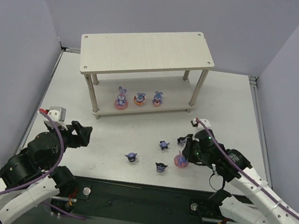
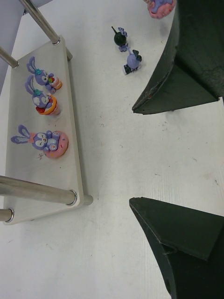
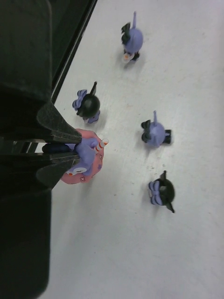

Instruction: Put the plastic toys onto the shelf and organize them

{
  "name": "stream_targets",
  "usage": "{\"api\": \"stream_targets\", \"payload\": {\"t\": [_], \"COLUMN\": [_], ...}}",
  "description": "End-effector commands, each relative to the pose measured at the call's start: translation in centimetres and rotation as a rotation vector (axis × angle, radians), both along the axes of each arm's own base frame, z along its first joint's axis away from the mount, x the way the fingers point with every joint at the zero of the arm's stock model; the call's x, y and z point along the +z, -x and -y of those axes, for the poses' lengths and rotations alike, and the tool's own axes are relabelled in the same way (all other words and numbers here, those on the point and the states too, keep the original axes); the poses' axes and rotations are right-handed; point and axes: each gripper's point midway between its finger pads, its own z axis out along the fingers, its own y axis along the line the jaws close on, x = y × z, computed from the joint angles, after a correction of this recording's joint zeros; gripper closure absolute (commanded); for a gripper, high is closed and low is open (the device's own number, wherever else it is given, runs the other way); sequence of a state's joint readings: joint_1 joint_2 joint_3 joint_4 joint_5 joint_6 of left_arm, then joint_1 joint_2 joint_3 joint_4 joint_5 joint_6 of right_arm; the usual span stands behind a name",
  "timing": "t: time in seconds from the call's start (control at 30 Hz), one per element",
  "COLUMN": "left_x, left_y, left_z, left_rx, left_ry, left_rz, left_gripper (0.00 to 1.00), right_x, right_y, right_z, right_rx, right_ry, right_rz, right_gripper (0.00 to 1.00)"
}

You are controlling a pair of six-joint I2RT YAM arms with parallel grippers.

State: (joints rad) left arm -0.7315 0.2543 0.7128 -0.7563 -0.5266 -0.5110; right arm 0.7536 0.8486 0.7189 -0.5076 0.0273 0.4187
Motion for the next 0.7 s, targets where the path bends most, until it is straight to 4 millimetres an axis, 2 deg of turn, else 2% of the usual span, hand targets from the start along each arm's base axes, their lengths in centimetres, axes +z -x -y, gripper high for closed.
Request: {"api": "stream_targets", "payload": {"t": [0.0,0.03,0.07,0.23,0.33,0.37,0.47,0.67], "left_x": [0.9,0.9,1.0,1.0,1.1,1.1,1.1,1.3], "left_y": [-0.3,-0.2,-0.2,-0.1,-0.1,-0.1,0.1,0.3], "left_z": [-0.1,-0.1,-0.2,-0.3,-0.4,-0.4,-0.5,-0.5], "left_rx": [0.009,0.009,0.011,0.014,0.015,0.015,0.015,0.010], "left_ry": [0.012,0.012,0.014,0.018,0.023,0.024,0.030,0.045], "left_rz": [0.039,0.037,0.040,0.043,0.047,0.048,0.051,0.063], "left_gripper": [0.18,0.18,0.18,0.18,0.18,0.18,0.18,0.18], "right_x": [7.1,8.0,9.9,13.6,14.1,13.8,13.1,10.7], "right_y": [-2.2,-2.7,-3.4,-7.4,-10.1,-11.2,-13.8,-17.5], "right_z": [0.3,0.3,-0.1,1.0,0.3,-0.6,-1.2,-0.4], "right_rx": [-0.103,-0.124,-0.146,-0.422,-0.543,-0.569,-0.695,-0.986], "right_ry": [-0.071,-0.081,-0.107,-0.139,-0.209,-0.235,-0.298,-0.390], "right_rz": [0.151,0.170,0.198,0.299,0.323,0.327,0.343,0.414], "right_gripper": [1.00,1.00,1.00,1.00,1.00,1.00,1.00,1.00]}}
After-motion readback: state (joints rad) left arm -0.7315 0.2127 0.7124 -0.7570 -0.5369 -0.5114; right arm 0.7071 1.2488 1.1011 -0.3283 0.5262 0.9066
